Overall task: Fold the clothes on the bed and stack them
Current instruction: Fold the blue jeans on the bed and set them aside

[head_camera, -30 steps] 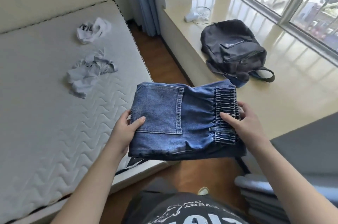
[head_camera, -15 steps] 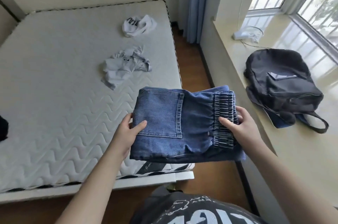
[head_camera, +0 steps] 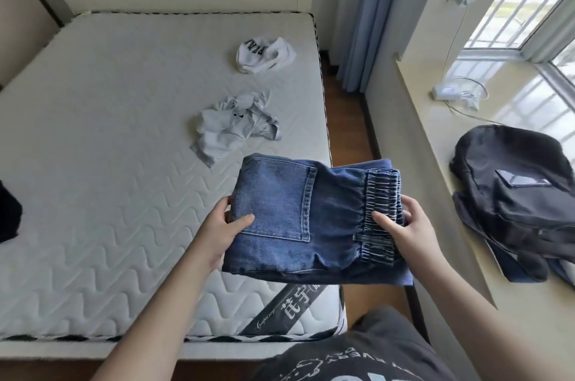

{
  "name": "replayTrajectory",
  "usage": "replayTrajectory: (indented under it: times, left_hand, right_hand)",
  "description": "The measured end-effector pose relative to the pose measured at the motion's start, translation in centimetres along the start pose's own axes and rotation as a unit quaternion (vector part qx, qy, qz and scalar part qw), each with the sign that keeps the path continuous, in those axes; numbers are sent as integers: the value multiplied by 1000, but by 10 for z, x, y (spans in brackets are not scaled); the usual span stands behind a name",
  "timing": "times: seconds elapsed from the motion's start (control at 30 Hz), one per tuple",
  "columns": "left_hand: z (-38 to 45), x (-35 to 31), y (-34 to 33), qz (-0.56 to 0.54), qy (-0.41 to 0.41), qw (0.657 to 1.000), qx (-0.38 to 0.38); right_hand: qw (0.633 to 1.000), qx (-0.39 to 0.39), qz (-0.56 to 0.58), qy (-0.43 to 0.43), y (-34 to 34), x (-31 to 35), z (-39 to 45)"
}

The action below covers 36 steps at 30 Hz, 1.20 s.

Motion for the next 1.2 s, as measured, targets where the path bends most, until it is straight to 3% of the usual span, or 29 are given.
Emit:
replayTrajectory:
  times: [0.17, 0.33, 0.63, 0.93, 1.2]
  left_hand:
    - [36, -8, -2, -16, 29, 999, 1]
    - [98, -24, -9, -35, 61, 996, -47]
    - [245, -38, -24, -20, 121, 987, -100]
    - [395, 0, 6, 96, 137, 976, -140]
    - [459, 47, 45, 192, 166, 945, -205]
  right_hand:
    - [1000, 25, -9, -10, -15, -10, 49]
    - [998, 54, 1, -22, -34, -32, 114]
    - [988, 125, 12, -91, -87, -119, 274]
    - [969, 138, 50, -196, -172, -246, 353]
    - [954, 150, 61, -252, -241, -319, 369]
Point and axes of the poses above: each hand's wrist, its own z-axis towards the middle knuckle, its own y-axis out of the back of the hand, x = y × z, the point moved 6 cm from there along z, towards the middle knuckle, and after that the axes turned 15 degrees about y, right-handed, at the moved point
